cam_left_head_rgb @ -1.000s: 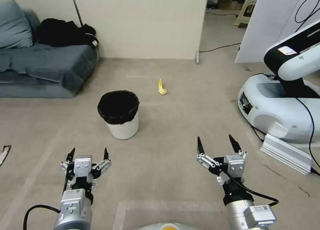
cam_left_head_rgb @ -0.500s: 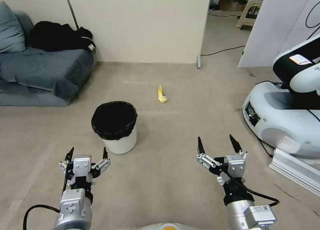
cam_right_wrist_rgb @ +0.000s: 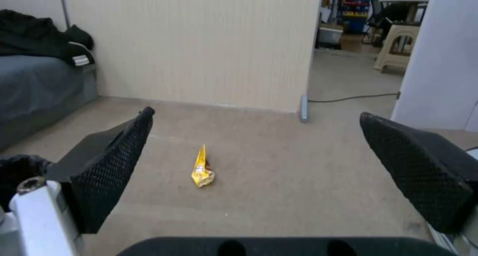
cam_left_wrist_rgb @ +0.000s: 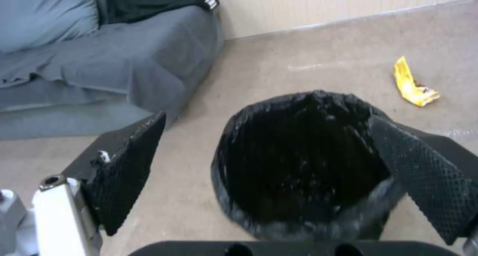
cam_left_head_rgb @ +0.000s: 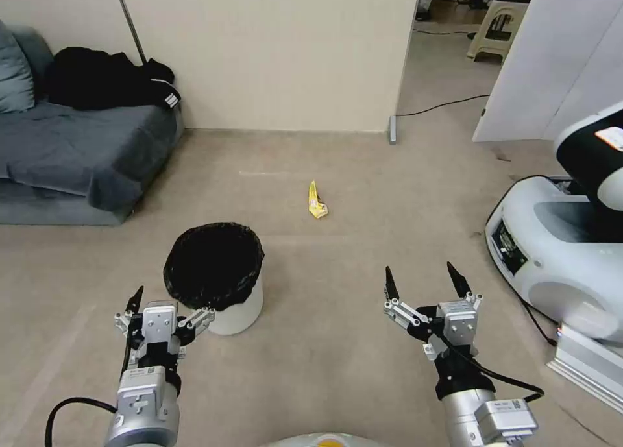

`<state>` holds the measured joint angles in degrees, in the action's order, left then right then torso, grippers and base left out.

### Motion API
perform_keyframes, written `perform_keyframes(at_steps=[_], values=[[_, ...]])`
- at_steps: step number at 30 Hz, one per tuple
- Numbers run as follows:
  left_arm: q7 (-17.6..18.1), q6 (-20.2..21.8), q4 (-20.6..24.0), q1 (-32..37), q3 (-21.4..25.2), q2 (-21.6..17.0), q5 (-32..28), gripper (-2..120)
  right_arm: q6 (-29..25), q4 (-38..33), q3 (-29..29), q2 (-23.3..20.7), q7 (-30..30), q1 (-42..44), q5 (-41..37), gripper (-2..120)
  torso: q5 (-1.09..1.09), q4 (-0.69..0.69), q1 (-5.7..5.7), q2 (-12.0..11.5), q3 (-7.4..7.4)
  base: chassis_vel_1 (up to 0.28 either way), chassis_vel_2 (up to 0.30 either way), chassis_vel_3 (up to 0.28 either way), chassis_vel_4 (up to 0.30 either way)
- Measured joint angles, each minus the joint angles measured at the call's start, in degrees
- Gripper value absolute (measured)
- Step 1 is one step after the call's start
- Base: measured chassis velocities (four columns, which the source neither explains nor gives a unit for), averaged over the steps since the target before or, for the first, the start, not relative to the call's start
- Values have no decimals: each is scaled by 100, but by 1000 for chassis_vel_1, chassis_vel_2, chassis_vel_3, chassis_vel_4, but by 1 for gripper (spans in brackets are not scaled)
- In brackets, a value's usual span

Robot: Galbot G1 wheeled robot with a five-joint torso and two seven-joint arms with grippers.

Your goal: Pick up the trash bin, then pick up the garbage from the floor and place it into the trash bin.

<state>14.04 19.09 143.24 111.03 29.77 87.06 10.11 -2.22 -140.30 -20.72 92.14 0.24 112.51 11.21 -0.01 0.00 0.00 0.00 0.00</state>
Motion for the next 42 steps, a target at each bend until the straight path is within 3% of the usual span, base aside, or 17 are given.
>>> perform_keyframes(at_steps=[13,26,33,42], values=[[26,-1,0,-1,-7,6,0,99,-143,54,-8,0,-12,-8,15,100,0,-1,0,0,1,-144,129,130,-127],[44,34,0,-95,101,6,-154,99,-362,168,-41,0,-38,-14,41,100,1,0,0,0,0,4,-9,-3,0],[147,441,0,-672,567,47,-264,100,-385,212,-53,0,-34,-19,56,100,0,0,0,0,0,0,0,0,0],[306,1406,-273,-1641,1138,8,-836,100,-411,279,-35,0,-30,-34,50,100,0,0,0,0,0,0,0,0,0]])
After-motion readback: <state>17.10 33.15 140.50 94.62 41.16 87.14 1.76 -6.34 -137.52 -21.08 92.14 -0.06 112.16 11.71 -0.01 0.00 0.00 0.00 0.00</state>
